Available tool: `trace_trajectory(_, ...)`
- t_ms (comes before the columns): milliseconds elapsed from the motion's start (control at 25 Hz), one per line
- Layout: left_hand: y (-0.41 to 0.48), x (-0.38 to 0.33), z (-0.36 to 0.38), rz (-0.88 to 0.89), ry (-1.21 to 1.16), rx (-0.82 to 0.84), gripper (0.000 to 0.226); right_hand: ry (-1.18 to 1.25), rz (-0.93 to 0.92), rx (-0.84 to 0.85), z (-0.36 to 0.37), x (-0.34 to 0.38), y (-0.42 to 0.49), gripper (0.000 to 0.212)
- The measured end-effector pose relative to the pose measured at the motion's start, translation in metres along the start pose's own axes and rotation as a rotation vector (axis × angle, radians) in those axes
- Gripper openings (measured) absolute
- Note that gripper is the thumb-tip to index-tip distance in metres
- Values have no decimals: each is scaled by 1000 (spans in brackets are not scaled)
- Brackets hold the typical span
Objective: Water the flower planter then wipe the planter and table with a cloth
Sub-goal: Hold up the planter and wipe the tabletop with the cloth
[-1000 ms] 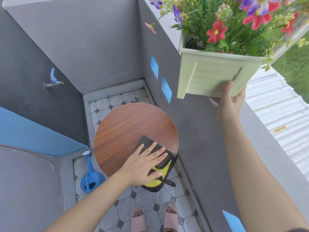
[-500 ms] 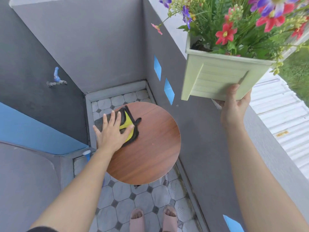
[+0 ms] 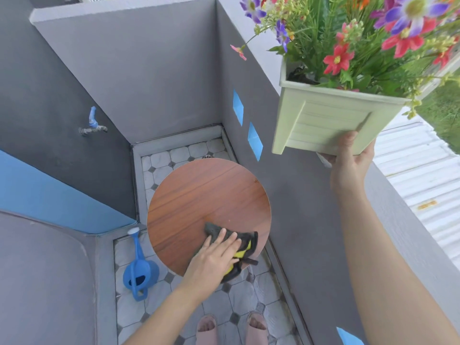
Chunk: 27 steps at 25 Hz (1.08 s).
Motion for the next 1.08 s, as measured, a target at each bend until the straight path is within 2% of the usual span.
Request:
trace_trajectory(80, 2, 38, -14, -94, -13, -56, 37, -11, -7, -1, 0, 1, 1, 27)
trace_trajectory(200, -11, 141, -36, -532, -236, -148, 44, 1, -20, -2, -1, 2, 3, 28)
trace_trajectory(280, -26, 176, -32, -716, -385, -133, 41, 25, -31, -2, -2, 1, 3, 31)
trace_trajectory(360, -29, 162, -26, -664, -349, -124, 42, 26, -33, -12, -4, 0, 3, 46)
trace_trajectory(480, -22, 82, -12, -361, -153, -24, 54, 46, -25, -24, -3, 1, 0, 68)
trace_trajectory(600, -5, 12, -1, -149, -117, 19, 52, 27, -30, -29, -3, 2, 1, 58)
trace_trajectory(720, 38, -27, -4, -20, -65, 40, 43, 19, -28, -34, -6, 1, 0, 72)
trace_trajectory(840, 94, -27, -14, -54, -79, 110, 40, 15, -34, -35, -9, -3, 1, 74)
trace_trajectory(960, 135, -6, -30, -161, -185, 98, 56, 34, -39, -31, -9, -5, 2, 61)
trace_trajectory(1000, 146, 7, -33, -215, -218, 94, 60, 34, -49, -29, -9, -4, 2, 64)
trace_trajectory(1080, 163, 31, -41, -318, -216, 62, 53, 41, -49, -24, -8, -5, 3, 73)
Point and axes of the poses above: each hand's wrist, its own y-axis towards the middle knuckle, its own z-axis out of the palm, x = y × z, the point moved 10 cm from there along y, towards the middle knuckle, and after that the axes turned 15 degrees about x, right-handed, at the moved point
